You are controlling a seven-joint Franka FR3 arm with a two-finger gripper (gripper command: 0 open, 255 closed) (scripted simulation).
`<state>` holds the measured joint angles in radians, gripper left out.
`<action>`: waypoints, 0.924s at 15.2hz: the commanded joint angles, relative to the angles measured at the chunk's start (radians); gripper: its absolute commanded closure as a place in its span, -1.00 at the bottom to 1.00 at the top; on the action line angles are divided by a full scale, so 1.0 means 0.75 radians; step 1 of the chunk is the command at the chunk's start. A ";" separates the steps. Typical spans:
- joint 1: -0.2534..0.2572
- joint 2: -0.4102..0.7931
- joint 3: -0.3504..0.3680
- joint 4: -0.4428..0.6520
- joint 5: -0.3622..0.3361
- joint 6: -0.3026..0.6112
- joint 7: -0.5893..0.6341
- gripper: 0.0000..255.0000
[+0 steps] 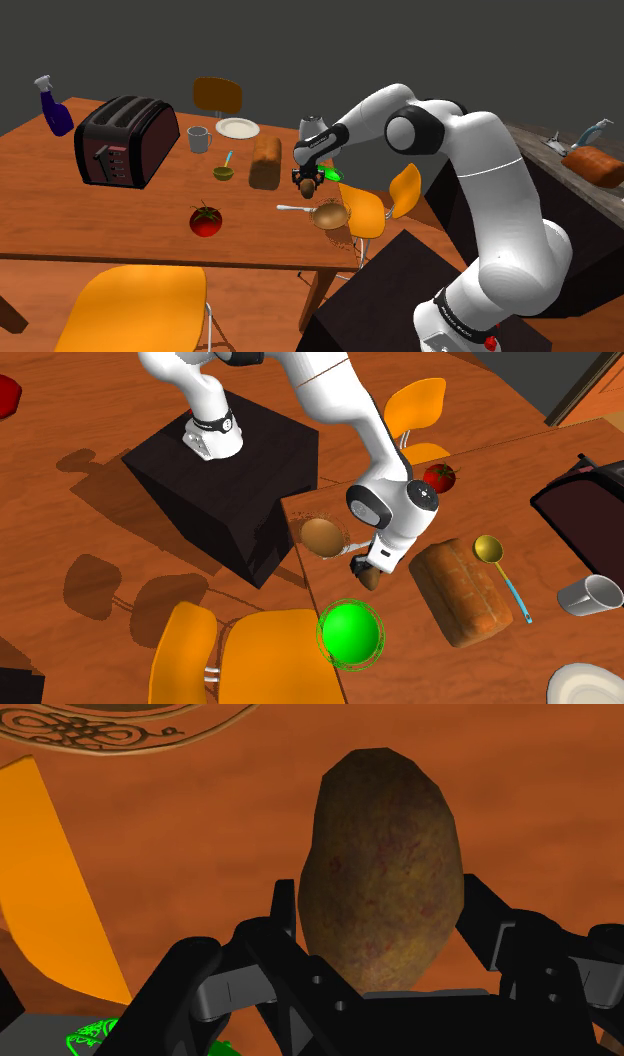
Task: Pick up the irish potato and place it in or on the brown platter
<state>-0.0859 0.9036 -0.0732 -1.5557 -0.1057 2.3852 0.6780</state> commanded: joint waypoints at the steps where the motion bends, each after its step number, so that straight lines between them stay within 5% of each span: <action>1: 0.000 0.000 0.000 0.000 0.000 0.000 0.000 1.00; 14: 0.003 -0.157 -0.001 -0.056 0.000 -0.099 -0.013 1.00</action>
<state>-0.0820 0.7978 -0.0736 -1.5930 -0.1057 2.3173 0.6711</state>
